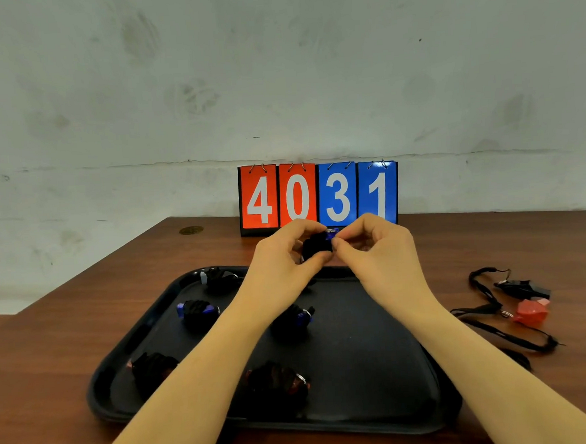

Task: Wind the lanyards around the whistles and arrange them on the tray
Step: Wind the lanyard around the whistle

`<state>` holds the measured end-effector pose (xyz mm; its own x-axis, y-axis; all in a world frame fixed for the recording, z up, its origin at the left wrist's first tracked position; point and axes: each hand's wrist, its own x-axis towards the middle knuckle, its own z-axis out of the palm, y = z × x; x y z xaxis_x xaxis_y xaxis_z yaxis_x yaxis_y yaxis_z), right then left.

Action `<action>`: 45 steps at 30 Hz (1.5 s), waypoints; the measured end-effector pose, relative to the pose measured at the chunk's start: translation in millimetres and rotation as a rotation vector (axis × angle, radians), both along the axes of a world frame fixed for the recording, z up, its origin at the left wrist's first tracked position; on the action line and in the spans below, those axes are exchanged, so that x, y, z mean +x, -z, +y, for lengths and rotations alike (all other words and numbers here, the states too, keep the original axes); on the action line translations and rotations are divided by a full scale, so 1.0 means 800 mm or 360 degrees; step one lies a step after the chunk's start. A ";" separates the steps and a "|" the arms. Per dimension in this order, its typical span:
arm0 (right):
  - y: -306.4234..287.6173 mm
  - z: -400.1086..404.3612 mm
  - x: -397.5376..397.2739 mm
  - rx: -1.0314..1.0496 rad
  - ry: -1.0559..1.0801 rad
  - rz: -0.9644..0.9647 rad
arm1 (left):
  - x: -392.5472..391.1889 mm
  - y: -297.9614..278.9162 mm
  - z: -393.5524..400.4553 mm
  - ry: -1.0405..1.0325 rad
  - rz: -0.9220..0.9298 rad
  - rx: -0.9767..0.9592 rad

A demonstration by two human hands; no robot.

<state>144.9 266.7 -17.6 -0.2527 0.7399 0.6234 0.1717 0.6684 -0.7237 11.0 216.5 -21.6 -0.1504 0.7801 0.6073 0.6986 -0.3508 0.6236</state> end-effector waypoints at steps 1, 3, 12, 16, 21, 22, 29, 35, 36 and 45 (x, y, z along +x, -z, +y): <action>0.000 -0.001 0.000 0.0021 0.0002 0.0011 | 0.000 0.000 0.000 -0.0002 -0.0003 0.0002; 0.001 -0.002 0.000 0.0053 0.0010 0.0019 | 0.002 0.000 0.001 0.0005 -0.0003 0.0005; 0.002 0.000 0.001 -0.0037 -0.0138 0.0081 | -0.004 0.001 0.001 -0.0046 -0.0025 0.0010; 0.003 0.003 0.001 -0.0052 -0.0207 0.0062 | -0.005 0.001 0.000 -0.0069 -0.0010 -0.0012; 0.006 0.008 0.002 0.0163 -0.0107 -0.0049 | -0.006 0.002 0.000 -0.0035 -0.0005 -0.0040; 0.007 0.010 0.002 0.0280 -0.0067 -0.0082 | -0.006 0.002 0.000 -0.0023 -0.0007 -0.0048; 0.013 0.017 0.003 0.0379 -0.0134 -0.0244 | -0.009 0.004 0.003 0.0057 0.0037 -0.0103; 0.011 0.020 0.004 0.0397 -0.0146 -0.0258 | -0.008 0.009 0.010 0.0158 0.0013 -0.0115; 0.012 0.020 0.004 0.0406 -0.0147 -0.0263 | -0.008 0.009 0.010 0.0184 -0.0008 -0.0129; 0.009 0.014 0.000 0.0470 -0.0189 -0.0163 | -0.001 0.003 0.014 0.0270 -0.0531 -0.0109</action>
